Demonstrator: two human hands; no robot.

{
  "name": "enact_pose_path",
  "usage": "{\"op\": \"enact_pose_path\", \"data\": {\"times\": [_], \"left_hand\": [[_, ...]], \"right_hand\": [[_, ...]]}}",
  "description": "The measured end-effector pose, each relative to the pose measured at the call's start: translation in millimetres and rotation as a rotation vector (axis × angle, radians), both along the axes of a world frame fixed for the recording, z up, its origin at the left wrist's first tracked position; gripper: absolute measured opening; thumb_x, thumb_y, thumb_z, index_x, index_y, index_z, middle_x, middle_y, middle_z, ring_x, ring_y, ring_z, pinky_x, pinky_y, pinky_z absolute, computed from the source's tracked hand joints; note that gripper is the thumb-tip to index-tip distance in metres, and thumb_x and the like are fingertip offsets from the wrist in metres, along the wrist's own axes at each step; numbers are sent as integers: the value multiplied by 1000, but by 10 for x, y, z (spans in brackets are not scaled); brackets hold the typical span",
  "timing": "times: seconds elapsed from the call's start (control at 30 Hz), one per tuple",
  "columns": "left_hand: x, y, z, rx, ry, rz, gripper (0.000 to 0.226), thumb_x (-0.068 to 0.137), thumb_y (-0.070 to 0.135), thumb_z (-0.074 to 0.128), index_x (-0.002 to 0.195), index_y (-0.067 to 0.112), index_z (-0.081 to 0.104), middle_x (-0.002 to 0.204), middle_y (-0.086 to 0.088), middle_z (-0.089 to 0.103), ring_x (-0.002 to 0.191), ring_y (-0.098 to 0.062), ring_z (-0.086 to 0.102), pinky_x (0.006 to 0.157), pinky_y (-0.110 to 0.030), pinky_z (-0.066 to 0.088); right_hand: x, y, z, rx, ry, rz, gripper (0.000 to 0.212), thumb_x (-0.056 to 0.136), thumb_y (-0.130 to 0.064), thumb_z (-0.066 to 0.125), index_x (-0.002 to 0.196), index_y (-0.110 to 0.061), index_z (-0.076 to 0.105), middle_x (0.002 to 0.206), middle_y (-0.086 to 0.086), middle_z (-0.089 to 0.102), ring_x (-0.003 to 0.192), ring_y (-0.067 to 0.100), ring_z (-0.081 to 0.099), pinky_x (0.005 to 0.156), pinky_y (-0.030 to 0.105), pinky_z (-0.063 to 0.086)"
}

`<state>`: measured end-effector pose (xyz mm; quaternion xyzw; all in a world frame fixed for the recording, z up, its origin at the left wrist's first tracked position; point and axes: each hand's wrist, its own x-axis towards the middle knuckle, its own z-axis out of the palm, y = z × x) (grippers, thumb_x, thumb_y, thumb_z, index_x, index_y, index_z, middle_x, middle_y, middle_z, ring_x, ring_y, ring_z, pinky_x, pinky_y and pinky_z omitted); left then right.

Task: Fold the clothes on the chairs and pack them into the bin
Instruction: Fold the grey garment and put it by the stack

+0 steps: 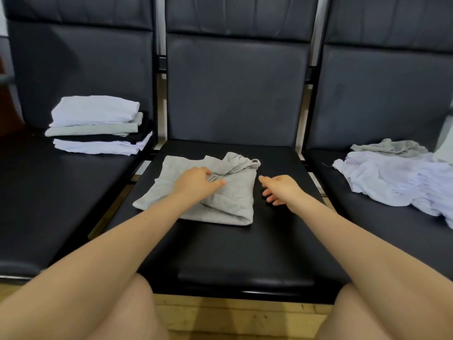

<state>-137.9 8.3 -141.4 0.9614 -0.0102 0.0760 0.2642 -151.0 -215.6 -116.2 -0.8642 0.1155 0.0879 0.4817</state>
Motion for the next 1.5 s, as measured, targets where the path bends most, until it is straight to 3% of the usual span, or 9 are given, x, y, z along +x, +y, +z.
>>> {"op": "enact_pose_path", "data": {"times": [0.1,0.3,0.5,0.67,0.83,0.97,1.13,1.33,1.5], "left_hand": [[98,-120,56,24,-8,-14,59,84,51,61,130,16,52,119,-7,59,108,-23,56,89,-36,47],[253,-301,84,23,-138,8,40,94,40,52,63,17,43,84,-6,50,88,-23,51,68,-30,36],[305,-251,336,-658,-55,241,40,102,30,30,115,4,57,112,-10,60,94,-25,53,82,-32,42],[245,-41,247,-455,176,332,61,100,43,30,123,-8,55,125,-25,57,115,-39,54,97,-41,44],[13,53,243,-219,151,180,49,95,50,39,66,13,54,73,-7,62,70,-23,58,63,-31,46],[-204,126,211,-100,251,74,31,86,45,63,107,24,57,97,7,49,91,-16,54,71,-27,43],[-371,190,314,-253,-8,-146,14,81,39,71,87,26,68,69,9,56,57,4,51,57,-13,39],[-620,313,236,149,45,-370,10,84,33,70,89,25,68,92,4,55,73,-4,47,71,-18,37],[-783,302,356,0,-223,-477,10,82,21,73,82,27,65,88,15,51,84,-4,50,72,-10,39]], "right_hand": [[26,28,-22,9,-9,32,30,95,-39,53,94,-11,63,79,1,65,63,13,60,52,23,45],[46,43,-91,-87,-35,95,27,95,-30,49,87,-10,66,76,-1,66,62,14,59,52,23,46],[46,25,-101,-32,-51,107,30,97,-40,47,80,-20,62,80,-2,67,64,13,60,52,23,45],[23,74,-98,-105,-113,149,47,91,-58,46,78,-18,65,75,-5,68,56,10,59,48,24,43],[34,180,-131,-208,-112,251,49,81,-61,58,60,-16,56,52,0,60,33,6,48,47,26,38],[36,222,-124,-234,-99,298,36,83,-44,65,62,-16,54,51,1,57,38,11,47,47,25,38],[8,178,-117,-180,-85,260,35,85,-37,65,61,-14,55,53,3,58,43,14,47,49,26,39],[-23,184,-117,-134,-97,240,29,86,-31,64,66,-11,59,63,7,63,65,24,61,60,33,47],[-31,198,-126,-170,-102,212,40,85,-49,60,71,-12,63,57,3,63,56,20,60,54,27,45]]}}
